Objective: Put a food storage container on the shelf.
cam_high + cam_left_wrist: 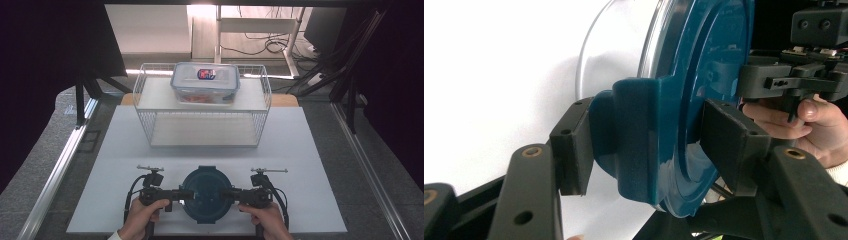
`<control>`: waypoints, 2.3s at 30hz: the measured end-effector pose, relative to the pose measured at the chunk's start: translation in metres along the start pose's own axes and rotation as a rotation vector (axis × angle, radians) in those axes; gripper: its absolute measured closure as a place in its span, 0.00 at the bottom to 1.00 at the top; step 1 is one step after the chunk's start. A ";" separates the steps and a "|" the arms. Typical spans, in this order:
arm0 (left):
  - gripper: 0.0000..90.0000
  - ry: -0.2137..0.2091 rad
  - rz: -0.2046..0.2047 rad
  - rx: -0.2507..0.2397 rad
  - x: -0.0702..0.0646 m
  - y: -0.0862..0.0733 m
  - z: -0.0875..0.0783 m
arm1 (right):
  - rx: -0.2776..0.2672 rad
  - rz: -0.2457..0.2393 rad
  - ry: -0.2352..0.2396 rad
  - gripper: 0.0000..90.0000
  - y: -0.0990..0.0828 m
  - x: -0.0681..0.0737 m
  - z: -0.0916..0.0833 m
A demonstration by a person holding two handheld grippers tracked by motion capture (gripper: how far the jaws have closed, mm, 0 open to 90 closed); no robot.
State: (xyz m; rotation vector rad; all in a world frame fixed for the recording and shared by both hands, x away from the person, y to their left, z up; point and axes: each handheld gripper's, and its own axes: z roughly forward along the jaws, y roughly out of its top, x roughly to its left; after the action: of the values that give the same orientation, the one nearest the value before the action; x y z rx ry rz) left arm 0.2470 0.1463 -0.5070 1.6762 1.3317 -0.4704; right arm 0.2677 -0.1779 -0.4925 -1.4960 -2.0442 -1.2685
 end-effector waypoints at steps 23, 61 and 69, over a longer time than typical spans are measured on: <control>0.46 0.008 0.113 -0.034 -0.022 0.025 -0.014 | -0.050 -0.112 -0.003 0.45 0.024 0.018 -0.017; 0.46 -0.012 0.205 -0.106 -0.062 0.080 -0.050 | -0.120 -0.215 -0.024 0.45 0.082 0.064 -0.049; 0.46 -0.008 0.220 -0.125 -0.072 0.091 -0.060 | -0.133 -0.244 -0.022 0.45 0.095 0.076 -0.055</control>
State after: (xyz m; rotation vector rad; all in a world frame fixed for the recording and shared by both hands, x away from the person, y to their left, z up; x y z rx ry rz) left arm 0.2909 0.1556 -0.3848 1.6904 1.1307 -0.2593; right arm 0.3069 -0.1696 -0.3654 -1.3506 -2.2509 -1.5118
